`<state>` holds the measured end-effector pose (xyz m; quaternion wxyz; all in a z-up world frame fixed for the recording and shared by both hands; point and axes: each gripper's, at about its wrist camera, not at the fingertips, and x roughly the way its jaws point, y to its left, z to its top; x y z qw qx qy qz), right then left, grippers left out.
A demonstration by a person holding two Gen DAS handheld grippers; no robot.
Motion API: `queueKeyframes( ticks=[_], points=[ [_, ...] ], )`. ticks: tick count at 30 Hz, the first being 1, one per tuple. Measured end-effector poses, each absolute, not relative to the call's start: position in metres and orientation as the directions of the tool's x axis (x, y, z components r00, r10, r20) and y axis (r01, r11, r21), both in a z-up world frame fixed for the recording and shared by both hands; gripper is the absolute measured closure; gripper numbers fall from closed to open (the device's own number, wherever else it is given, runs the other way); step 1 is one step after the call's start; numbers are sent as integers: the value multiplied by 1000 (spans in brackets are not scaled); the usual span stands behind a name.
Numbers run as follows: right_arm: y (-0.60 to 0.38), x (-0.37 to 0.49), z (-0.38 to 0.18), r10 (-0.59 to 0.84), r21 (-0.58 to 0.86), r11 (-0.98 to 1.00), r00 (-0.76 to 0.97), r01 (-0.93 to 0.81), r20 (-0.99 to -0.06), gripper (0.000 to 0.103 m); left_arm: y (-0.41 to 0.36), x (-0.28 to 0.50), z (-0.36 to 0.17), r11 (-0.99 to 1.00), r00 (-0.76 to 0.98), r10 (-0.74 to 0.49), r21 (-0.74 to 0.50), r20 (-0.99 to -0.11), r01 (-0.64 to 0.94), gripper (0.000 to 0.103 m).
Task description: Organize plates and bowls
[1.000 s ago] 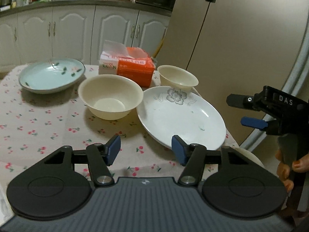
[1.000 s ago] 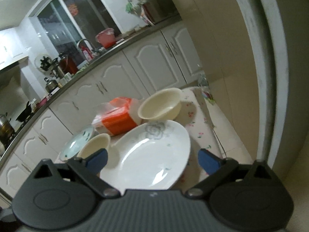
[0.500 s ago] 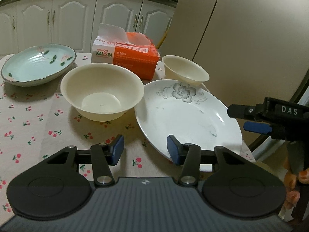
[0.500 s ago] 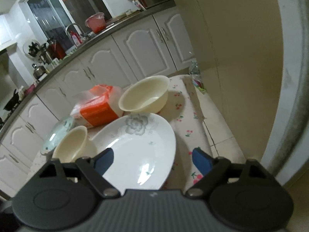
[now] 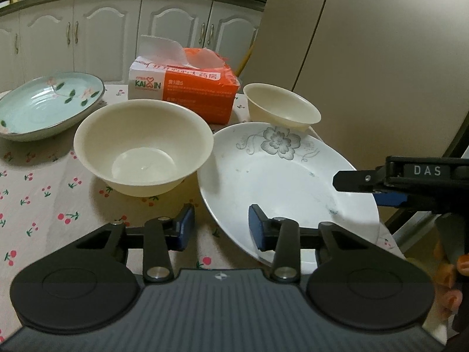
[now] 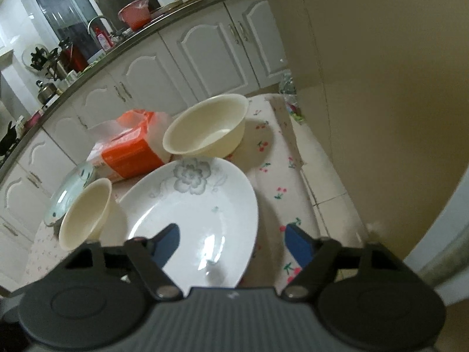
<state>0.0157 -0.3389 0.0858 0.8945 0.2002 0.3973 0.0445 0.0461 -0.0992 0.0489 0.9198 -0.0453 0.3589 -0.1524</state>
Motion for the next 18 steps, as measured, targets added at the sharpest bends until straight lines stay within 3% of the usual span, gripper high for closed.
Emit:
queueKeyframes(
  ticks=[2,7,18],
  points=[
    [-338,18,85,239,387,919,674,76,-699,29,-101,47,48,949,697,-315,-193,-644,250,58],
    [-336,21,83,279,419,906,657,62,-700,49,-106,48,47,944,695,-327,-191,-641,268,61],
    [-337,24,87,272,432,898,670,82,-691,42,-101,46,48,947,706,-321,-188,-631,262,61]
  ],
)
